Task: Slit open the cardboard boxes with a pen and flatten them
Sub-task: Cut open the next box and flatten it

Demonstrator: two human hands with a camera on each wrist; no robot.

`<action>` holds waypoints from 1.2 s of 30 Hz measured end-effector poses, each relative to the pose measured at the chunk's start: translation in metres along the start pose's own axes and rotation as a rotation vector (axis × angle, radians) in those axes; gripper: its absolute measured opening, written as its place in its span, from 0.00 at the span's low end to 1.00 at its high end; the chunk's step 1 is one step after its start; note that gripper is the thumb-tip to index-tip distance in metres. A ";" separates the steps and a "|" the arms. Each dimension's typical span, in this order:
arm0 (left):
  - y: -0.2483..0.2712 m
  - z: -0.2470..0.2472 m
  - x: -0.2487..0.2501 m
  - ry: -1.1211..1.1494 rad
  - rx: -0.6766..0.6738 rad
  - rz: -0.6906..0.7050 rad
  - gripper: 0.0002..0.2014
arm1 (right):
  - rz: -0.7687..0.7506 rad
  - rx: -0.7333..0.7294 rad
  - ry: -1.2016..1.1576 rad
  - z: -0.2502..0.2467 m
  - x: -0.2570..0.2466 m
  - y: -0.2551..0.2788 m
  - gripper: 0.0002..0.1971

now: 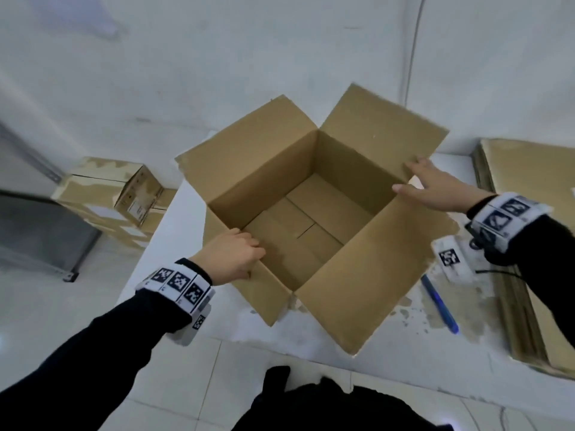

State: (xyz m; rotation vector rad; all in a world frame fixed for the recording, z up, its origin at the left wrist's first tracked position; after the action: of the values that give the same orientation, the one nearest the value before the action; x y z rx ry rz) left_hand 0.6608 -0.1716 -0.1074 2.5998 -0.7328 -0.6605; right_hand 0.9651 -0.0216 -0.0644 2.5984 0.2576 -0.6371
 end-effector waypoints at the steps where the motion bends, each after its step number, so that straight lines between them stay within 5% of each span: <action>1: -0.001 0.001 0.000 0.010 0.000 -0.003 0.18 | 0.036 -0.025 -0.071 0.001 0.008 -0.007 0.37; 8: -0.004 -0.001 -0.020 -0.097 -0.029 -0.077 0.19 | 0.117 0.049 0.052 0.015 0.011 -0.030 0.44; 11: -0.003 0.000 -0.040 -0.121 -0.142 -0.190 0.21 | 0.229 -0.109 0.033 0.021 0.014 -0.035 0.34; 14: -0.005 -0.015 -0.056 0.083 -0.159 -0.253 0.26 | 0.267 -0.270 -0.137 0.034 0.018 -0.034 0.22; 17: -0.010 -0.048 -0.070 0.464 0.037 -0.344 0.23 | 0.206 -0.237 -0.241 0.039 0.019 -0.027 0.22; 21: -0.026 -0.096 -0.076 0.725 0.417 -0.430 0.32 | 0.089 0.055 -0.336 0.039 0.012 0.001 0.11; 24: -0.032 -0.136 -0.070 0.811 0.665 -0.558 0.33 | 0.031 0.272 -0.348 0.059 0.011 0.025 0.21; 27: -0.041 -0.162 -0.054 0.986 0.762 -0.629 0.34 | 0.016 0.424 -0.492 0.099 0.013 0.047 0.31; 30: -0.055 -0.169 -0.036 1.141 0.661 -0.690 0.41 | 0.065 0.423 -0.629 0.152 0.016 0.060 0.38; 34: -0.075 -0.149 -0.011 0.834 0.250 -0.675 0.54 | -0.048 0.356 -0.771 0.210 0.023 0.082 0.43; 36: -0.074 -0.132 -0.013 0.773 0.182 -0.646 0.54 | -0.157 0.306 -0.767 0.218 0.030 0.093 0.41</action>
State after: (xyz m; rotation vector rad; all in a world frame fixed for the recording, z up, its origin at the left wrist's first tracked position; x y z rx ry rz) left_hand 0.7493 -0.0773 -0.0271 2.9092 0.3074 0.3059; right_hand 0.9317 -0.2029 -0.2155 2.3900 0.1161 -1.7696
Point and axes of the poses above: each hand's wrist, its own y-axis away from the middle knuckle, its own z-axis out of the palm, x = y × z, the point moved 5 cm from there along -y, towards the middle knuckle, and after that the axes turned 12 degrees about -y, right-handed, at the moved point
